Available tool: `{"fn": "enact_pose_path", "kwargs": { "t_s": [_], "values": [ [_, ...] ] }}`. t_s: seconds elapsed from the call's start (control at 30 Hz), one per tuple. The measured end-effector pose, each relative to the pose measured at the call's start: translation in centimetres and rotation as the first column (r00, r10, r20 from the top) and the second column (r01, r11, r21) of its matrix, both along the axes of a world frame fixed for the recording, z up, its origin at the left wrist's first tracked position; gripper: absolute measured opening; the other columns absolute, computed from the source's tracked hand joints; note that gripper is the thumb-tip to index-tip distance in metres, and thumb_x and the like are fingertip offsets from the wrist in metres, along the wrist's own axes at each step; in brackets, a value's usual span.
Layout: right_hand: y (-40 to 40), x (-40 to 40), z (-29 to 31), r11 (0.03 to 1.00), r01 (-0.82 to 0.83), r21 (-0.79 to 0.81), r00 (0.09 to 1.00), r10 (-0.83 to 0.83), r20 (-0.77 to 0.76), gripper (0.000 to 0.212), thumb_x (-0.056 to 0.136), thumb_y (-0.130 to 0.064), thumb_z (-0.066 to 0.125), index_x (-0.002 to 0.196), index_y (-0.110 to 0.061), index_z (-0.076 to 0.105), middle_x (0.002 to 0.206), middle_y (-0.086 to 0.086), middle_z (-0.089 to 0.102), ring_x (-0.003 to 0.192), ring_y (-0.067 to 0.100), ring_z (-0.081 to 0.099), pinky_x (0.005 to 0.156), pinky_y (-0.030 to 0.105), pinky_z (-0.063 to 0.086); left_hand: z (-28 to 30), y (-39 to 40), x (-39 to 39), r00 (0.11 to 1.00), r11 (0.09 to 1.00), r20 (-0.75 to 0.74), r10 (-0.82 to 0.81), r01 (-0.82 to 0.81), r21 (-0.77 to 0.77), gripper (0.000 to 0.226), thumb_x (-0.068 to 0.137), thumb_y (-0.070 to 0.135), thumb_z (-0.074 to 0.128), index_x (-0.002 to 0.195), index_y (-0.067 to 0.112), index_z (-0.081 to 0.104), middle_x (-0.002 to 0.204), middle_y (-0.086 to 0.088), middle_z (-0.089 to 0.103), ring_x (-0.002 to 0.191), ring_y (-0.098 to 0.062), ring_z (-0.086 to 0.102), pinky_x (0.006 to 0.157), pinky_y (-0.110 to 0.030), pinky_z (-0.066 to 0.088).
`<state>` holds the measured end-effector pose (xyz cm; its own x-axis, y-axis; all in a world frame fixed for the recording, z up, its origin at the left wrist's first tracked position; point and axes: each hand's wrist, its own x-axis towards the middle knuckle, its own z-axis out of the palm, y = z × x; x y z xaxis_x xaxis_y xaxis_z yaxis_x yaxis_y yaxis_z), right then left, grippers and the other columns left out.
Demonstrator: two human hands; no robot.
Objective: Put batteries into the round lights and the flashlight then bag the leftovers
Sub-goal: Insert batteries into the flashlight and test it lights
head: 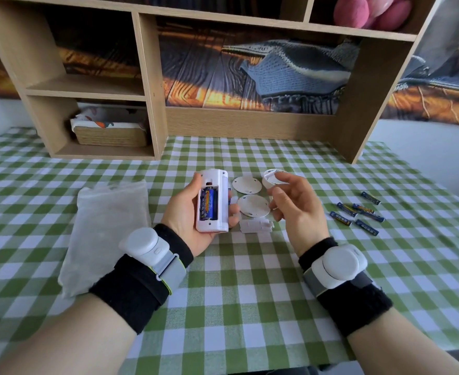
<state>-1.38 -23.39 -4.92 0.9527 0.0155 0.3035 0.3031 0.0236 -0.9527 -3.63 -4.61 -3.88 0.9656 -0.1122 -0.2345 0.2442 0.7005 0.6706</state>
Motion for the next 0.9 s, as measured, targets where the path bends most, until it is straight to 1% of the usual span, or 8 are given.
{"fn": "enact_pose_path", "kwargs": {
  "t_s": [0.07,0.1,0.2,0.3,0.53,0.63,0.77,0.9],
  "values": [
    [-0.06,-0.01,0.09,1.0,0.007,0.013,1.0,-0.007,-0.012,0.019,0.097,-0.01,0.057,0.114,-0.016,0.061,0.091,0.009,0.067,0.07,0.015,0.059,0.063,0.033,0.048,-0.2,0.14,0.18,0.999,0.999,0.028,-0.043,0.043,0.002,0.063,0.099,0.059,0.034,0.103,0.008,0.071,0.097,-0.017,0.071,0.058,-0.028,0.06,0.051,-0.031,0.052],
    [-0.07,-0.04,0.13,1.0,0.006,0.013,1.0,-0.006,-0.012,0.018,0.097,-0.009,0.056,0.114,-0.016,0.061,0.089,0.009,0.067,0.068,0.014,0.058,0.062,0.032,0.048,-0.28,0.19,0.22,0.997,0.998,0.041,-0.058,0.058,0.013,0.066,0.099,0.06,0.031,0.103,0.01,0.072,0.096,-0.017,0.071,0.057,-0.026,0.058,0.052,-0.03,0.05],
    [-0.06,-0.08,0.12,1.0,0.004,0.005,1.0,-0.004,-0.007,0.017,0.097,-0.009,0.056,0.111,-0.017,0.062,0.084,0.004,0.066,0.066,0.013,0.057,0.061,0.031,0.046,-0.37,0.25,0.17,0.993,0.995,0.067,-0.102,0.101,0.028,0.064,0.1,0.057,0.031,0.093,0.016,0.08,0.082,-0.012,0.068,0.055,-0.023,0.054,0.053,-0.029,0.048],
    [-0.11,-0.04,-0.01,1.0,0.002,0.004,1.0,-0.002,-0.009,0.016,0.097,-0.009,0.056,0.11,-0.017,0.062,0.082,0.002,0.066,0.065,0.014,0.056,0.06,0.03,0.046,-0.5,0.33,0.15,0.987,0.992,0.1,-0.122,0.123,0.001,0.054,0.101,0.053,0.033,0.102,0.021,0.077,0.081,-0.011,0.064,0.057,-0.022,0.053,0.056,-0.03,0.046],
    [-0.02,-0.12,0.04,1.0,-0.003,0.008,1.0,0.003,-0.015,0.016,0.097,-0.008,0.056,0.11,-0.016,0.062,0.083,0.005,0.064,0.066,0.014,0.056,0.06,0.031,0.046,-0.93,0.43,0.39,0.98,0.989,0.135,-0.147,0.15,-0.008,0.048,0.102,0.05,0.034,0.115,0.022,0.07,0.085,-0.011,0.062,0.062,-0.023,0.052,0.059,-0.031,0.046],
    [-0.05,-0.14,0.12,1.0,-0.004,0.001,1.0,0.004,-0.016,0.016,0.097,-0.009,0.055,0.109,-0.016,0.062,0.084,0.004,0.065,0.067,0.014,0.056,0.061,0.03,0.046,-0.74,0.25,0.26,0.977,0.986,0.139,-0.162,0.165,-0.008,0.047,0.102,0.048,0.033,0.119,0.023,0.068,0.085,-0.012,0.062,0.06,-0.023,0.053,0.057,-0.031,0.046],
    [-0.05,-0.19,0.19,1.0,-0.011,-0.012,1.0,0.011,-0.012,0.016,0.098,-0.009,0.055,0.109,-0.019,0.062,0.084,0.004,0.065,0.065,0.013,0.056,0.061,0.029,0.046,-0.51,0.02,0.05,0.978,0.986,0.138,-0.157,0.163,-0.028,0.048,0.102,0.047,0.032,0.116,0.021,0.07,0.084,-0.012,0.062,0.058,-0.022,0.053,0.056,-0.03,0.046],
    [-0.14,-0.14,0.13,0.999,-0.016,-0.029,1.0,0.016,-0.01,0.017,0.097,-0.009,0.055,0.11,-0.018,0.062,0.084,0.002,0.064,0.067,0.012,0.057,0.063,0.031,0.046,-0.34,-0.04,0.01,0.98,0.985,0.134,-0.149,0.159,-0.061,0.051,0.101,0.046,0.03,0.131,0.02,0.062,0.085,-0.013,0.061,0.062,-0.024,0.053,0.062,-0.033,0.044]
  ]
}}
